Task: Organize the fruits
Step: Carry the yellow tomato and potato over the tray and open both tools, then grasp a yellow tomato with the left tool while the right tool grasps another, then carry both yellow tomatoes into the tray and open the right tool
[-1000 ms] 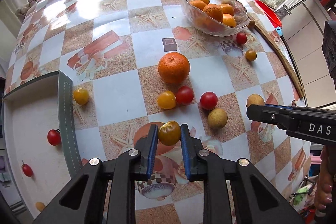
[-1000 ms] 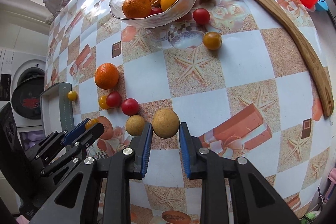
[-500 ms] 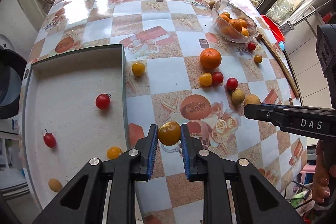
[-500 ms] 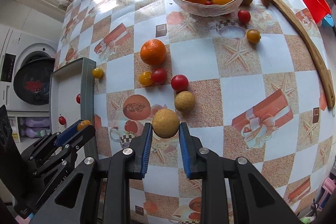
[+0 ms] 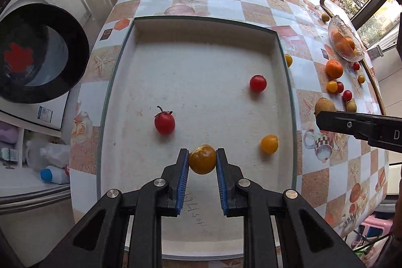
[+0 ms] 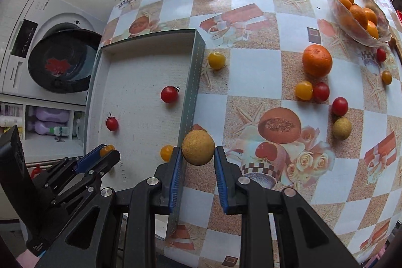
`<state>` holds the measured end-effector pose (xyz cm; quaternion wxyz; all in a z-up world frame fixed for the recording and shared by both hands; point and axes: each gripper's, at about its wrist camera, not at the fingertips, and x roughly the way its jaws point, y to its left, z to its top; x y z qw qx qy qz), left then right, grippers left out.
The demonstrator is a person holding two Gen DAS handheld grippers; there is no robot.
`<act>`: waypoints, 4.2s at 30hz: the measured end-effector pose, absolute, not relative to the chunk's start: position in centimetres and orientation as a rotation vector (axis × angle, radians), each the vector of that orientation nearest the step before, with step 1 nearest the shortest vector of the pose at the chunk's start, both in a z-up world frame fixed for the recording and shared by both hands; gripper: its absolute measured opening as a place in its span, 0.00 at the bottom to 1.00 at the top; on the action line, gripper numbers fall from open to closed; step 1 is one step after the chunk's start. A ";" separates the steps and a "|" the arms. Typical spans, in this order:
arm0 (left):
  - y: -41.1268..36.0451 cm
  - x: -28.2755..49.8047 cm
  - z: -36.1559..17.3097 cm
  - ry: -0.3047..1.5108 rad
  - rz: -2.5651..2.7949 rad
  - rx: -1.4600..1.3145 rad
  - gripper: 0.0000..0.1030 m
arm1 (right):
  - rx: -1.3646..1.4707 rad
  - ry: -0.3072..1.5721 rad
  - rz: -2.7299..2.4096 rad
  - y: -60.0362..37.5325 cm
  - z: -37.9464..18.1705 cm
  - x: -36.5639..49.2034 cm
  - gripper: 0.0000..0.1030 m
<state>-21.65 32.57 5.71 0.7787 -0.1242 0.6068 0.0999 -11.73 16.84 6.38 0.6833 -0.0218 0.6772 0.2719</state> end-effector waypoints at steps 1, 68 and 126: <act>33.2 -21.8 5.4 1.318 0.224 -0.270 0.22 | -0.060 1.520 0.619 17.8 6.2 -11.9 0.27; 14.6 -8.6 4.1 1.312 -0.028 0.059 0.76 | 0.159 1.513 0.117 -5.7 3.7 -5.5 0.78; 17.0 -12.1 6.3 1.261 -0.166 -0.132 0.22 | 0.103 1.454 0.262 -1.7 5.1 -6.5 0.22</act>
